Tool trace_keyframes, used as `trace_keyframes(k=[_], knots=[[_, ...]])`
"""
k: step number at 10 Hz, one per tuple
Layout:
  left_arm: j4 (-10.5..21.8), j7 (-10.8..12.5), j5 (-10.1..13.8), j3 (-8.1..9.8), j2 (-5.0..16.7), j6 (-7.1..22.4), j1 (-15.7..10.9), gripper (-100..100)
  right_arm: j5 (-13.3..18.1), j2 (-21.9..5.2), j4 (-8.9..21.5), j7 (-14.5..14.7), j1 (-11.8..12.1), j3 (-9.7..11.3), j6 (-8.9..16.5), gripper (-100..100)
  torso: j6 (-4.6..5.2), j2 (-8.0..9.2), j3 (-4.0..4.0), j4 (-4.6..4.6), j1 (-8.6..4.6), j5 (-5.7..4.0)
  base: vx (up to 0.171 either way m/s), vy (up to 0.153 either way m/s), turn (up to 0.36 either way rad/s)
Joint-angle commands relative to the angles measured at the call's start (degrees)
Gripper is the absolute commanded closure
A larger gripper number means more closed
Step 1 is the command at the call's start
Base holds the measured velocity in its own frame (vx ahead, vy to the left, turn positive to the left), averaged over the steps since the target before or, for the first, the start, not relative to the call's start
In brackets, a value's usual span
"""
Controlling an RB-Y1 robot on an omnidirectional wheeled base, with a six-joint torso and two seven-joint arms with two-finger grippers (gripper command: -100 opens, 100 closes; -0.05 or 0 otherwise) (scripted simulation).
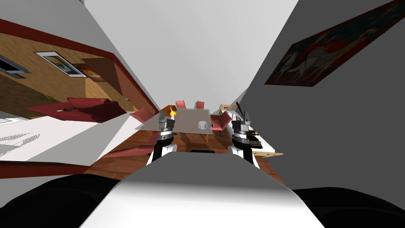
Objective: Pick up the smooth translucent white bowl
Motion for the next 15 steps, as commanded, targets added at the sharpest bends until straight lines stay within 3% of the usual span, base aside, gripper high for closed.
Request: trace_keyframes(k=[1, 7, 11, 15], knots=[[0.7, -0.2, 0.0, 0.16, 1.9, 1.2, -0.5, -100, 0.0, 0.0, 0.0, 0.0, 0.0, 0.0, 0.0, 0, 0.00, 0.00, 0.00, 0.00, 0.00, 0.00, 0.007, -0.014, -0.002], [5.1, -1.7, -0.3, 1.11, 6.8, 8.4, -3.3, -100, 0.0, 0.0, 0.0, 0.0, 0.0, 0.0, 0.0, 0, 0.00, -0.12, -0.07, -0.03, -0.19, -0.04, 0.025, -0.047, -0.001], [7.1, -2.4, -0.4, 1.57, 7.9, 11.9, -4.6, -100, 0.0, 0.0, 0.0, 0.0, 0.0, 0.0, 0.0, 0, 0.00, -0.11, -0.07, -0.02, -0.17, -0.04, 0.024, -0.040, -0.001], [10.7, -3.6, -0.7, 2.36, 9.0, 17.8, -6.9, -100, 0.0, 0.0, 0.0, 0.0, 0.0, 0.0, 0.0, 0, 0.00, -0.10, -0.06, -0.02, -0.17, -0.04, 0.025, -0.050, -0.001]])
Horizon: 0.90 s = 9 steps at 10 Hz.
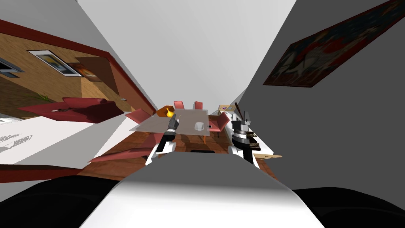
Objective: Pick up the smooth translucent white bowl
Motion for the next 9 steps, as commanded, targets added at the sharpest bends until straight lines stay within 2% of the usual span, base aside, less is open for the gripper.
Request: trace_keyframes(k=[1, 4, 5, 7, 8, 9], knots=[[2.0, -0.8, -0.2, 0.33, 0.3, 2.9, -1.4, -100, 0.0, 0.0, 0.0, 0.0, 0.0, 0.0, 0.0, 0, 0.00, 0.00, 0.00, 0.00, 0.00, 0.00, 0.033, -0.066, -0.001], [6.3, -2.2, -0.5, 1.24, 0.9, 9.4, -4.1, -100, 0.0, 0.0, 0.0, 0.0, 0.0, 0.0, 0.0, 0, 0.00, -0.09, -0.05, -0.02, -0.11, -0.02, 0.044, -0.085, -0.003], [6.3, -2.2, -0.5, 1.24, 0.9, 10.4, -4.1, -100, 0.0, 0.0, 0.0, 0.0, 0.0, 0.0, 0.0, 0, 0.00, -0.10, -0.06, -0.03, -0.17, -0.04, 0.042, -0.069, 0.006], [9.3, -3.2, -0.7, 1.89, 1.1, 14.3, -6.0, -100, 0.0, 0.0, 0.0, 0.0, 0.0, 0.0, 0.0, 0, 0.00, -0.06, -0.04, -0.01, -0.03, -0.01, 0.035, -0.067, -0.005], [9.3, -3.2, -0.7, 1.89, 1.1, 15.3, -6.0, -100, 0.0, 0.0, 0.0, 0.0, 0.0, 0.0, 0.0, 0, 0.00, -0.08, -0.05, -0.02, -0.09, -0.02, 0.033, -0.059, 0.003], [11.0, -3.7, -0.8, 2.21, 1.2, 17.6, -7.0, -100, 0.0, 0.0, 0.0, 0.0, 0.0, 0.0, 0.0, 0, -0.01, -0.05, -0.03, -0.01, -0.03, -0.02, 0.034, -0.051, -0.003]])
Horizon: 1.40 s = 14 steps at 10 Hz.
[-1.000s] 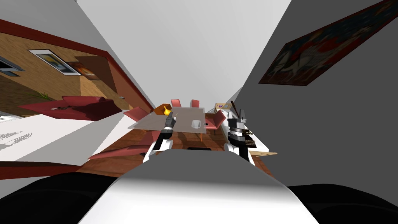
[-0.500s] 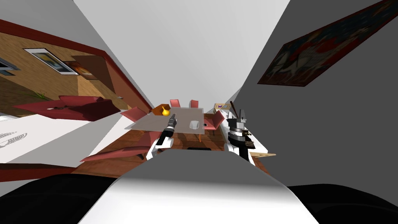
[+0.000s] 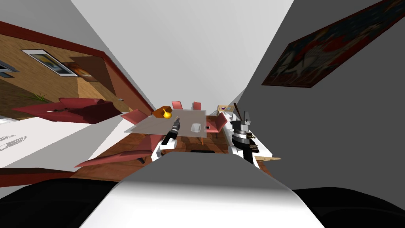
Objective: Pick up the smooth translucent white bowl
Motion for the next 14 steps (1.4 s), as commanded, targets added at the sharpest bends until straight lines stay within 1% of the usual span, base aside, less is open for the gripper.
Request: trace_keyframes(k=[1, 2, 3, 4, 5, 6, 7, 8, 9, 11, 12, 13, 14], knots=[[1.1, -0.1, 0.2, 0.44, 0.5, 1.7, -0.9, -100, 0.0, 0.0, 0.0, 0.0, 0.0, 0.0, 0.0, 0, 0.00, 0.00, 0.00, 0.00, 0.00, 0.00, 0.023, -0.041, 0.001], [2.8, -0.6, 0.1, 0.77, 0.6, 3.9, -1.9, -100, 0.0, 0.0, 0.0, 0.0, 0.0, 0.0, 0.0, 0, 0.00, 0.03, 0.02, 0.01, 0.05, 0.00, 0.018, -0.048, -0.004], [4.5, -1.1, 0.0, 1.10, 0.5, 5.6, -2.9, -100, 0.0, 0.0, 0.0, 0.0, 0.0, 0.0, 0.0, 0, 0.00, 0.05, 0.03, 0.01, 0.03, 0.01, 0.032, -0.081, -0.004], [4.5, -1.1, 0.0, 1.10, 0.5, 6.8, -2.9, -100, 0.0, 0.0, 0.0, 0.0, 0.0, 0.0, 0.0, 0, 0.00, 0.01, 0.01, 0.00, -0.07, -0.01, 0.032, -0.065, 0.003], [6.2, -1.6, 0.0, 1.44, 0.5, 9.1, -3.9, -100, 0.0, 0.0, 0.0, 0.0, 0.0, 0.0, 0.0, 0, 0.00, 0.01, 0.01, 0.00, -0.04, -0.02, 0.034, -0.061, -0.003], [7.6, -2.1, -0.1, 1.77, 0.4, 10.8, -4.9, -100, 0.0, 0.0, 0.0, 0.0, 0.0, 0.0, 0.0, 0, 0.00, 0.01, 0.01, 0.00, -0.03, -0.01, 0.042, -0.078, -0.002], [7.9, -2.1, -0.1, 1.77, 0.4, 11.9, -4.9, -100, 0.0, 0.0, 0.0, 0.0, 0.0, 0.0, 0.0, 0, 0.01, -0.03, -0.02, 0.00, -0.08, -0.02, 0.037, -0.062, 0.000], [9.6, -2.6, -0.2, 2.09, 0.3, 13.8, -6.0, -100, 0.0, 0.0, 0.0, 0.0, 0.0, 0.0, 0.0, 0, 0.00, -0.01, -0.01, 0.00, -0.03, -0.02, 0.034, -0.055, -0.002], [9.6, -2.6, -0.2, 2.09, 0.3, 14.4, -6.0, -100, 0.0, 0.0, 0.0, 0.0, 0.0, 0.0, 0.0, 0, 0.00, 0.00, 0.00, 0.00, -0.01, -0.01, 0.024, -0.042, 0.000], [12.7, -3.6, -0.4, 2.72, 0.0, 18.2, -7.9, -100, 0.0, 0.0, 0.0, 0.0, 0.0, 0.0, 0.0, 0, 0.00, 0.04, 0.02, 0.01, 0.02, 0.00, 0.028, -0.064, -0.003], [13.0, -3.6, -0.4, 2.72, 0.0, 19.2, -7.9, -100, 0.0, 0.0, 0.0, 0.0, 0.0, 0.0, 0.0, 0, 0.00, 0.02, 0.01, 0.00, -0.06, -0.01, 0.032, -0.058, 0.000], [14.6, -4.1, -0.5, 3.03, -0.3, 20.8, -8.9, -100, 0.0, 0.0, 0.0, 0.0, 0.0, 0.0, 0.0, 0, -0.01, 0.02, 0.01, 0.01, -0.01, -0.02, 0.036, -0.053, -0.001], [14.6, -4.1, -0.5, 3.03, -0.3, 21.6, -8.9, -100, 0.0, 0.0, 0.0, 0.0, 0.0, 0.0, 0.0, 0, 0.00, 0.00, 0.00, 0.00, 0.00, -0.01, 0.028, -0.037, 0.000]])
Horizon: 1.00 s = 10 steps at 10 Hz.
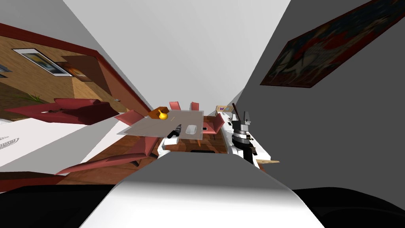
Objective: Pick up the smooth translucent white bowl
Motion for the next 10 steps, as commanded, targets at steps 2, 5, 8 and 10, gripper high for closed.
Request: trace_keyframes(k=[2, 5, 8, 10], knots=[[3.5, -1.0, -0.2, 0.62, -0.5, 4.6, -2.0, -100, 0.0, 0.0, 0.0, 0.0, 0.0, 0.0, 0.0, 0, 0.01, -0.01, 0.00, 0.00, -0.02, 0.00, 0.032, -0.066, -0.004], [6.5, -1.8, -0.3, 1.16, -1.1, 9.2, -3.7, -100, 0.0, 0.0, 0.0, 0.0, 0.0, 0.0, 0.0, 0, 0.00, -0.03, -0.02, -0.01, -0.05, -0.02, 0.035, -0.059, 0.001], [9.1, -2.6, -0.5, 1.64, -1.7, 12.9, -5.2, -100, 0.0, 0.0, 0.0, 0.0, 0.0, 0.0, 0.0, 0, 0.00, 0.03, 0.01, 0.00, -0.02, -0.01, 0.023, -0.046, -0.002], [11.4, -3.2, -0.6, 2.05, -2.4, 16.0, -6.5, -100, 0.0, 0.0, 0.0, 0.0, 0.0, 0.0, 0.0, 0, 0.00, 0.05, 0.03, 0.01, -0.05, -0.01, 0.022, -0.062, -0.002]])
